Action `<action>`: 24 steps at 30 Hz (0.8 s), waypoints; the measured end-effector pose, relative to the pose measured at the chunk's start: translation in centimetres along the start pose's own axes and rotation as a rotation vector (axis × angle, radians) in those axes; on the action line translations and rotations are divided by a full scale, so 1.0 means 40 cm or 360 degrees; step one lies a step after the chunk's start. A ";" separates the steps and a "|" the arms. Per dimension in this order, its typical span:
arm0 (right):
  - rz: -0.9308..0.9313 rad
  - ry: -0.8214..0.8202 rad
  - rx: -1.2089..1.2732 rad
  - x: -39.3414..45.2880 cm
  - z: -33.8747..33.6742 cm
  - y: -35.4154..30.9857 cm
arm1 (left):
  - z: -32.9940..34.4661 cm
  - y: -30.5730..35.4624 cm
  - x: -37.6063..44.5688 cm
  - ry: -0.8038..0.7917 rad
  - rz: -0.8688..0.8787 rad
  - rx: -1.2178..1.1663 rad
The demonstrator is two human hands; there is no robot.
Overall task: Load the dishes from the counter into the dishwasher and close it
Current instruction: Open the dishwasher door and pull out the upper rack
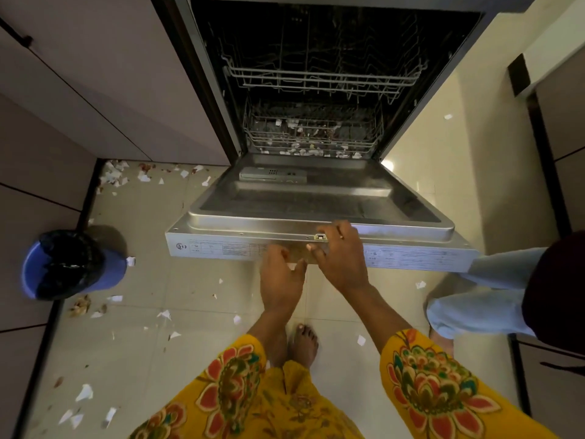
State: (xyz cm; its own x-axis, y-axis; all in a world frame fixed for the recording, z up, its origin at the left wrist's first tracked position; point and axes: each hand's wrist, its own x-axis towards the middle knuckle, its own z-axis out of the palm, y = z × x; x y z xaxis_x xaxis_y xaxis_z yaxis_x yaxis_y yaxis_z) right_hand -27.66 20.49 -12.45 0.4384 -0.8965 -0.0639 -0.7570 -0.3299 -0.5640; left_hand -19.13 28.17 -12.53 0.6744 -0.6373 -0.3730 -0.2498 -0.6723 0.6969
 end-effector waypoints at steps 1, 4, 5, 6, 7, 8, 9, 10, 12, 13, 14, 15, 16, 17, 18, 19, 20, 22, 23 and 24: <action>-0.0061 -0.0090 -0.0080 0.013 -0.008 0.005 | -0.005 -0.003 0.014 0.0049 0.0333 0.0334; -0.0190 -0.0497 -0.0356 0.042 -0.037 0.018 | -0.021 0.006 0.084 -0.0145 0.0828 0.1031; -0.0210 -0.0583 -0.0427 0.050 -0.043 0.023 | -0.030 0.017 0.108 -0.0271 0.0835 0.1133; -0.0208 -0.0664 -0.0474 0.055 -0.045 0.026 | -0.038 0.025 0.130 -0.0372 0.0828 0.1220; -0.0192 -0.0732 -0.0501 0.057 -0.045 0.027 | -0.045 0.033 0.147 -0.0437 0.0845 0.1309; -0.0178 -0.0776 -0.0515 0.057 -0.043 0.028 | -0.051 0.038 0.158 -0.0486 0.0873 0.1373; -0.0171 -0.0793 -0.0528 0.057 -0.042 0.026 | -0.055 0.044 0.166 -0.0534 0.0904 0.1406; -0.0169 -0.0785 -0.0543 0.056 -0.041 0.023 | -0.057 0.045 0.168 -0.0576 0.0923 0.1416; -0.0159 -0.0740 -0.0552 0.056 -0.041 0.019 | -0.058 0.045 0.167 -0.0606 0.0942 0.1433; -0.0149 -0.0724 -0.0543 0.058 -0.041 0.018 | -0.058 0.046 0.164 -0.0597 0.0955 0.1454; -0.0139 -0.0718 -0.0532 0.059 -0.042 0.016 | -0.057 0.046 0.162 -0.0588 0.0969 0.1480; -0.0131 -0.0722 -0.0525 0.060 -0.044 0.015 | -0.057 0.046 0.160 -0.0583 0.0978 0.1506; -0.0125 -0.0729 -0.0524 0.060 -0.044 0.014 | -0.056 0.046 0.158 -0.0584 0.0983 0.1528; -0.0119 -0.0730 -0.0527 0.059 -0.044 0.014 | -0.056 0.046 0.157 -0.0593 0.0985 0.1550; -0.0115 -0.0728 -0.0530 0.056 -0.042 0.015 | -0.056 0.045 0.155 -0.0604 0.0987 0.1566; -0.0113 -0.0726 -0.0532 0.053 -0.040 0.016 | -0.054 0.044 0.152 -0.0613 0.0992 0.1576; -0.0113 -0.0729 -0.0537 0.050 -0.037 0.018 | -0.051 0.040 0.149 -0.0619 0.0999 0.1586; -0.0116 -0.0737 -0.0549 0.040 -0.029 0.024 | -0.044 0.029 0.139 -0.0632 0.0998 0.1618; -0.0115 -0.0747 -0.0553 0.035 -0.024 0.027 | -0.040 0.021 0.134 -0.0644 0.0992 0.1639; -0.0113 -0.0758 -0.0557 0.029 -0.018 0.031 | -0.036 0.012 0.129 -0.0658 0.0981 0.1658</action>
State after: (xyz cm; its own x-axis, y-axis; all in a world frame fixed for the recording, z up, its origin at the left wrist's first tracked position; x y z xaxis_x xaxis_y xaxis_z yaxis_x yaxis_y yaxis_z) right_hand -28.45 18.83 -12.62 0.6018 -0.6640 -0.4437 -0.7970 -0.5347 -0.2807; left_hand -14.77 25.10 -13.24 0.0347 -0.8905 -0.4537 -0.9931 -0.0817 0.0845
